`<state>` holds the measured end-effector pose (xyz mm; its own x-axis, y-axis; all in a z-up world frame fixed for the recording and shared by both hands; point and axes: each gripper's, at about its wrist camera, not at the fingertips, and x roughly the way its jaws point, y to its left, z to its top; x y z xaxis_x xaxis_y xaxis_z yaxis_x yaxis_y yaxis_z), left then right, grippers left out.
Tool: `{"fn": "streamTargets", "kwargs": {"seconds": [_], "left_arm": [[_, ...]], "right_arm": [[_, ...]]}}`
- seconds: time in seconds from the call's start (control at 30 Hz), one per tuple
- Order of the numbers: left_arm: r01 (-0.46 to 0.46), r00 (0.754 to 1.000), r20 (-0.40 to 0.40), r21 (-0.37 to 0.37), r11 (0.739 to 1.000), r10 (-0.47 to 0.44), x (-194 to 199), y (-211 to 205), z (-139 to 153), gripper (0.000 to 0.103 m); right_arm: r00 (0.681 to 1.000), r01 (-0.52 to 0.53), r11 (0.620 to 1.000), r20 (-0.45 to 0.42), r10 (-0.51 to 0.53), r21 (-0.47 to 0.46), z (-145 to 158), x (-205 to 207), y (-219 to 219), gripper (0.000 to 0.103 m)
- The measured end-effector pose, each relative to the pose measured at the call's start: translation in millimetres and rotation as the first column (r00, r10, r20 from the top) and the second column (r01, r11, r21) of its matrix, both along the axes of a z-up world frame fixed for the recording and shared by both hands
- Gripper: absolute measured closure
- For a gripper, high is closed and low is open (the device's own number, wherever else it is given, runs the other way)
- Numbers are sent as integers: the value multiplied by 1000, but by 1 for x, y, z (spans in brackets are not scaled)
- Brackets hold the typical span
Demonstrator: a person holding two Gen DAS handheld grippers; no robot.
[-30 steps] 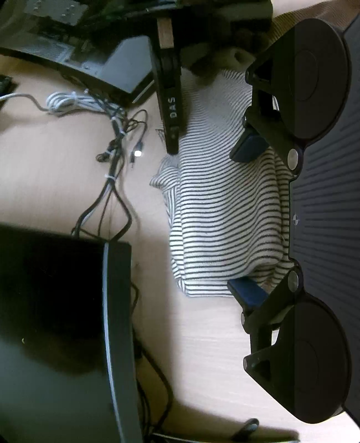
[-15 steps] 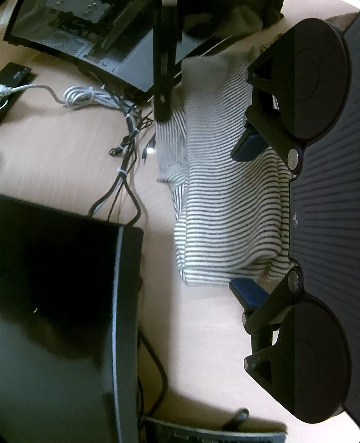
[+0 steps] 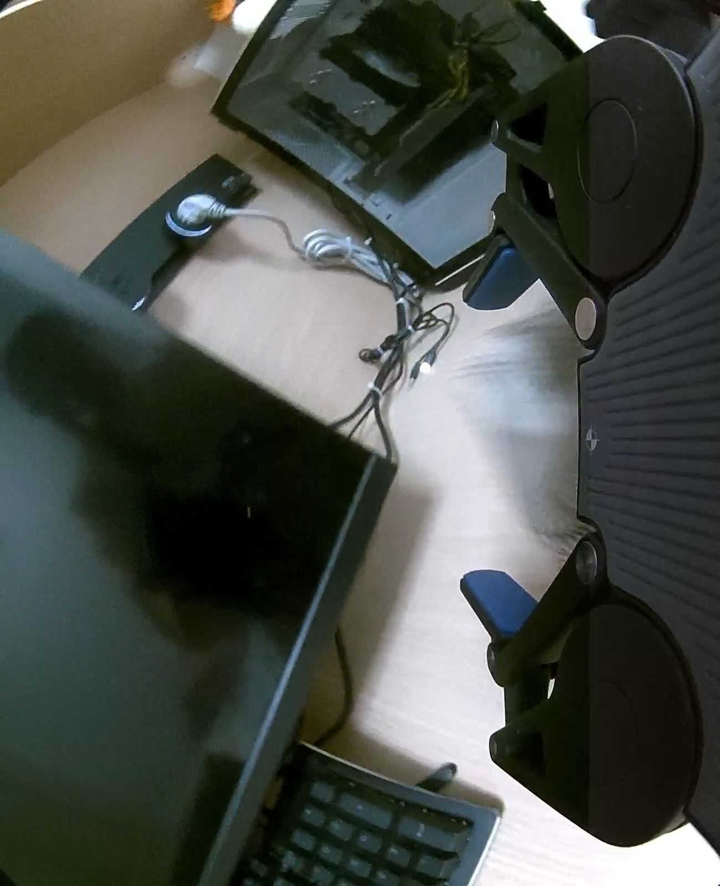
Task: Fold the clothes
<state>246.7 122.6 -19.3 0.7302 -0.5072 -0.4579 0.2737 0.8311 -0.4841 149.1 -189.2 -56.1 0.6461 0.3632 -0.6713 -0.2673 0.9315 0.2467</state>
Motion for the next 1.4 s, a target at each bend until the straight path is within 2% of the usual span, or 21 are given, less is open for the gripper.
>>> {"fn": "streamTargets", "kwargs": {"seconds": [0.13,0.17,0.2,0.27,0.33,0.43,0.5,0.57,0.67,0.73,0.83,0.9,1.0,1.03,1.17,1.3,1.37,1.4], "left_arm": [[27,1000,-6,91,996,-26,-1,-24,3,1],[38,999,-9,118,992,-37,-3,-30,2,4],[56,998,-10,152,987,-55,-6,-35,1,17],[83,997,-13,212,974,-82,-14,-40,-1,35],[103,995,-16,262,959,-102,-23,-40,-2,36],[112,994,-23,283,952,-110,-29,-36,0,35],[126,991,-66,269,955,-113,-30,-31,-3,30],[136,987,-116,254,958,-110,-31,-26,-8,24],[141,981,-169,261,955,-99,-32,-24,-17,23],[147,977,-194,290,946,-92,-34,-22,-25,26],[139,966,-252,308,941,-60,-33,-14,-42,24],[127,962,-270,303,945,-42,-33,-9,-47,21],[117,969,-242,290,950,-46,-34,-6,-38,23],[116,972,-229,282,952,-51,-35,-5,-34,24],[146,961,-252,120,982,-112,-33,2,-22,18],[149,946,-306,127,981,-104,-30,-4,-34,17],[161,941,-319,122,979,-115,-30,-8,-40,19],[168,939,-321,119,979,-122,-31,-10,-43,24]], "right_arm": [[1000,21,1000,11,-21,21,-6,-17,-10,97],[1000,17,1000,19,-17,7,-2,-20,-10,97],[1000,12,1000,27,-12,-7,1,-22,-10,97],[997,-17,1000,79,19,-21,16,-35,-8,96],[989,-31,999,144,29,11,33,-47,-15,95],[973,41,998,225,-50,43,56,-52,-33,81],[961,120,992,245,-127,42,59,-47,-43,60],[960,201,980,196,-198,4,44,-35,-50,53],[960,270,962,90,-265,-51,14,-21,-54,53],[966,259,964,33,-258,-60,-5,-22,-53,53],[969,247,964,24,-246,-94,-6,-27,-51,51],[970,245,963,27,-243,-113,-4,-30,-51,45],[966,258,961,25,-257,-97,0,-29,-54,44],[965,261,963,17,-261,-59,1,-30,-55,44],[962,273,959,-20,-273,70,2,-31,-60,43],[964,264,962,-57,-260,73,-9,-26,-53,43],[966,253,965,-65,-249,63,-16,-25,-47,42],[968,247,967,-69,-243,58,-19,-24,-44,42]]}}
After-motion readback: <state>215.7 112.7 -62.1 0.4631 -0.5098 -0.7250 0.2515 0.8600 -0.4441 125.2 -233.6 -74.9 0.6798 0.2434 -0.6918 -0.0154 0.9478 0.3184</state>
